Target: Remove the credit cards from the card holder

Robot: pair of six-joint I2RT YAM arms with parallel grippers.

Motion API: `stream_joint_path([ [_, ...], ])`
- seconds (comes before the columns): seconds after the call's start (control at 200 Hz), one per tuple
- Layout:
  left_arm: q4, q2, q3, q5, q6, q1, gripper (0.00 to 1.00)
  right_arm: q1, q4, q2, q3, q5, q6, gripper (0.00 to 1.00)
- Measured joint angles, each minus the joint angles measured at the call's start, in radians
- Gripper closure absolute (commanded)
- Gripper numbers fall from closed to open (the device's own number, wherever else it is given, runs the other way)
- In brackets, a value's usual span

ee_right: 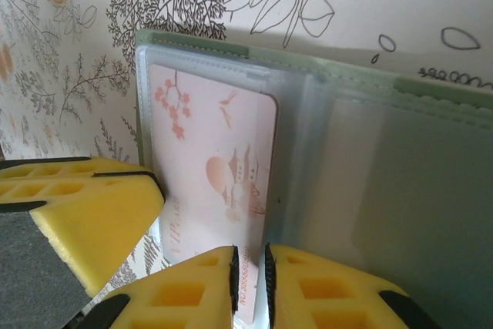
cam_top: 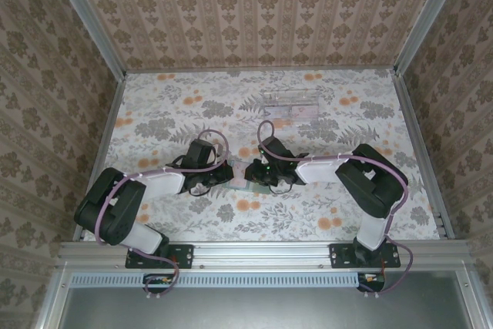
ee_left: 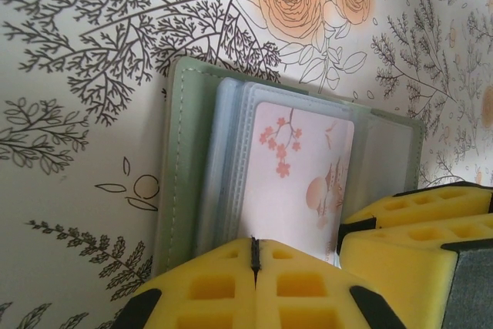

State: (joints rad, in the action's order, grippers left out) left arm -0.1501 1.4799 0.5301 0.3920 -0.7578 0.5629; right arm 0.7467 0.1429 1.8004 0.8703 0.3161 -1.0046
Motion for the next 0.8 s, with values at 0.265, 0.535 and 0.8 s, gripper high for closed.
stream_joint_path([
  [0.265,0.0,0.0,0.0,0.0,-0.009,0.0,0.99,0.004,-0.031,0.017,0.023,-0.008,-0.017,0.79],
  [0.535,-0.005,0.0,-0.003,0.0,-0.013,0.001,0.99,0.004,-0.029,0.028,0.031,-0.001,-0.031,0.86],
  [0.8,-0.005,0.0,-0.003,-0.008,-0.013,0.0,1.0,0.002,0.022,0.028,0.007,0.003,-0.069,1.0],
])
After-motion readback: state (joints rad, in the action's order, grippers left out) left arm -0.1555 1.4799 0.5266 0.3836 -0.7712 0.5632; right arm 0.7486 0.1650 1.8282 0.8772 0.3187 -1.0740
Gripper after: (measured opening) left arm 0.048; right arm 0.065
